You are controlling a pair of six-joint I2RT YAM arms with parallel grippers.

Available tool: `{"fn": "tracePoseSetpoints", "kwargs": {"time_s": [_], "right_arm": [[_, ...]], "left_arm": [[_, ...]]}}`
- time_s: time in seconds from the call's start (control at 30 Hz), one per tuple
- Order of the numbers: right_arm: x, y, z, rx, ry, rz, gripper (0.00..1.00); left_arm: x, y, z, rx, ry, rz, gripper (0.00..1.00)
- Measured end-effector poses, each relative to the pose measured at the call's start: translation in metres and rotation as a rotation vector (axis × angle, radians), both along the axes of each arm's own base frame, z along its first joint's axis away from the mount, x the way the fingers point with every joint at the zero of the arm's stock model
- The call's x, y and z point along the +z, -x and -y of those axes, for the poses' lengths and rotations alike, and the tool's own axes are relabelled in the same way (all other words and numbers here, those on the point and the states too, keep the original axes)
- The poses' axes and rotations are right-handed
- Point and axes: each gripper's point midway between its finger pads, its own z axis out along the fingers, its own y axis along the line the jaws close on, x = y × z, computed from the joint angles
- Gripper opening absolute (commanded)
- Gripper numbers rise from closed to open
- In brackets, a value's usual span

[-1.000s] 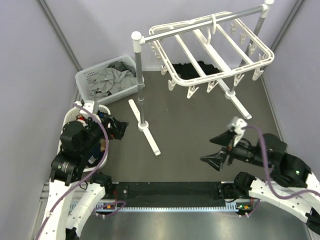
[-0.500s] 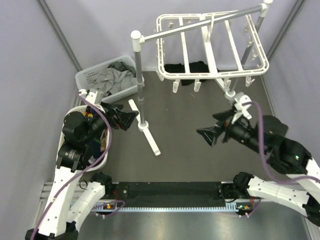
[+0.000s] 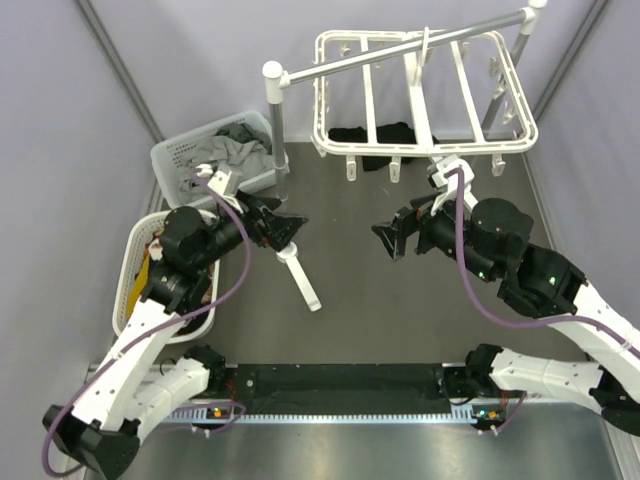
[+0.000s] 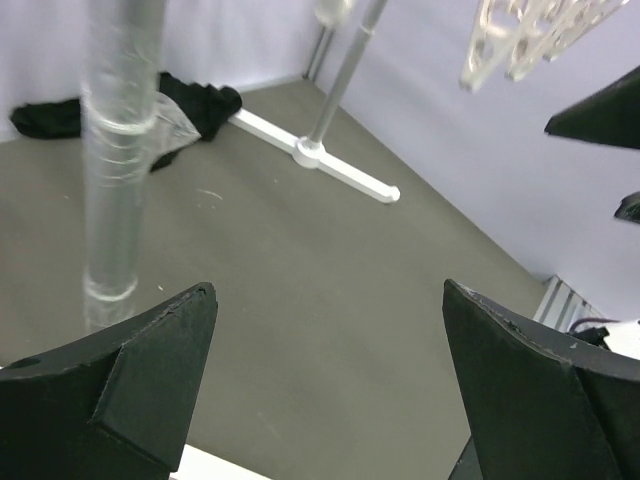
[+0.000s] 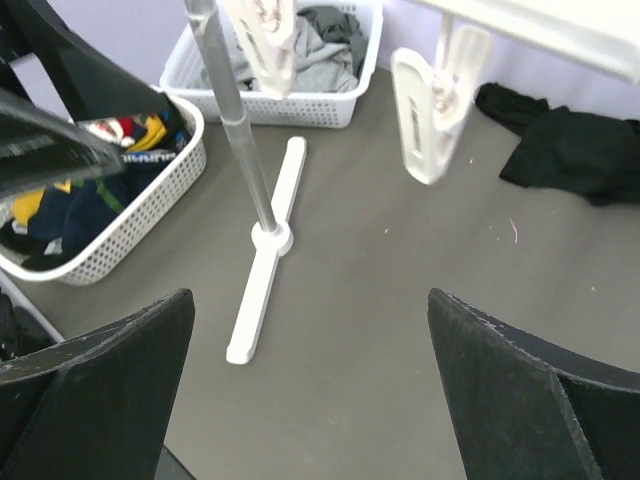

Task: Clip the socks to the hanger
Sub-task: Open the clamp at the hanger.

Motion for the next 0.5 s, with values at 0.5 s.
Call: {"fn": "tracePoseSetpoints", "kwargs": {"time_s": [0.5], "right_arm": [[0.013, 0.002, 0.011, -0.001, 0.001, 0.077, 0.99]], "left_arm": [[-0.003, -0.018, 0.069, -0.013, -0.025, 0.050, 0.98]]}}
